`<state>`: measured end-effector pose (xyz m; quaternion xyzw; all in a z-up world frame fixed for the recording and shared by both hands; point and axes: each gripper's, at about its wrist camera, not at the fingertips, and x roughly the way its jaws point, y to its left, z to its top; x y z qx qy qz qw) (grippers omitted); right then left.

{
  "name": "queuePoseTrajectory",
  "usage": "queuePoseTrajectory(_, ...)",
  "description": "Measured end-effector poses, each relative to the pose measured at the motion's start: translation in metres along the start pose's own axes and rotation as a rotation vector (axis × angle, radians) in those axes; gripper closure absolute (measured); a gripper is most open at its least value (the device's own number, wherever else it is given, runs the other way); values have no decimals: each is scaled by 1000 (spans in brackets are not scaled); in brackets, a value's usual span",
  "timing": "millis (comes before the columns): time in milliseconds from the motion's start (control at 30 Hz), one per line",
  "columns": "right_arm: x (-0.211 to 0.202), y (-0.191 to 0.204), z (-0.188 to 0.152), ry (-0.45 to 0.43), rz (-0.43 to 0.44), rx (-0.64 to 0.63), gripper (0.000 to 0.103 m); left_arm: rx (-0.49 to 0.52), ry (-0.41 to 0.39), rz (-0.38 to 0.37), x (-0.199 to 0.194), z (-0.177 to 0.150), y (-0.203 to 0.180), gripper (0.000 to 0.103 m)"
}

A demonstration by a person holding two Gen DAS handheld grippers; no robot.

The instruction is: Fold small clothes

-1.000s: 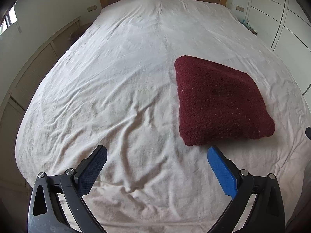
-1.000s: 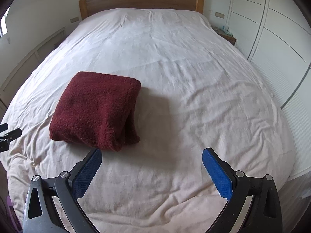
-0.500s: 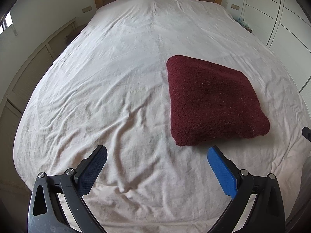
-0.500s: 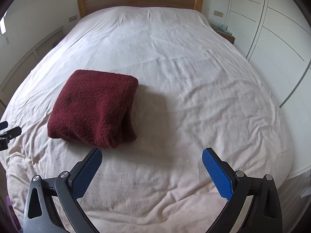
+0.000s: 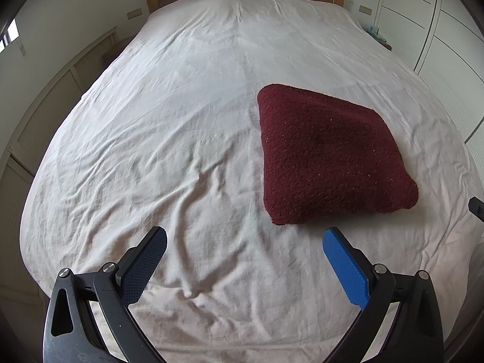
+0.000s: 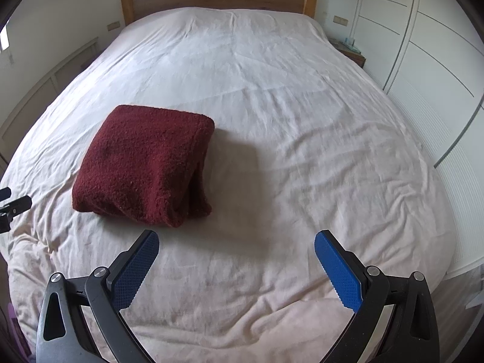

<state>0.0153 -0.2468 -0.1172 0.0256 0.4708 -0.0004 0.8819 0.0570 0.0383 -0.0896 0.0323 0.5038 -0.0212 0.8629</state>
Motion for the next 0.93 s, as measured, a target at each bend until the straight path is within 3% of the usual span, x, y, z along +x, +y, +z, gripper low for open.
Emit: queuePoseTrajectory(933,10,-1,-8,29,6,-2,0,37,15,-4,2,-5,-6,1)
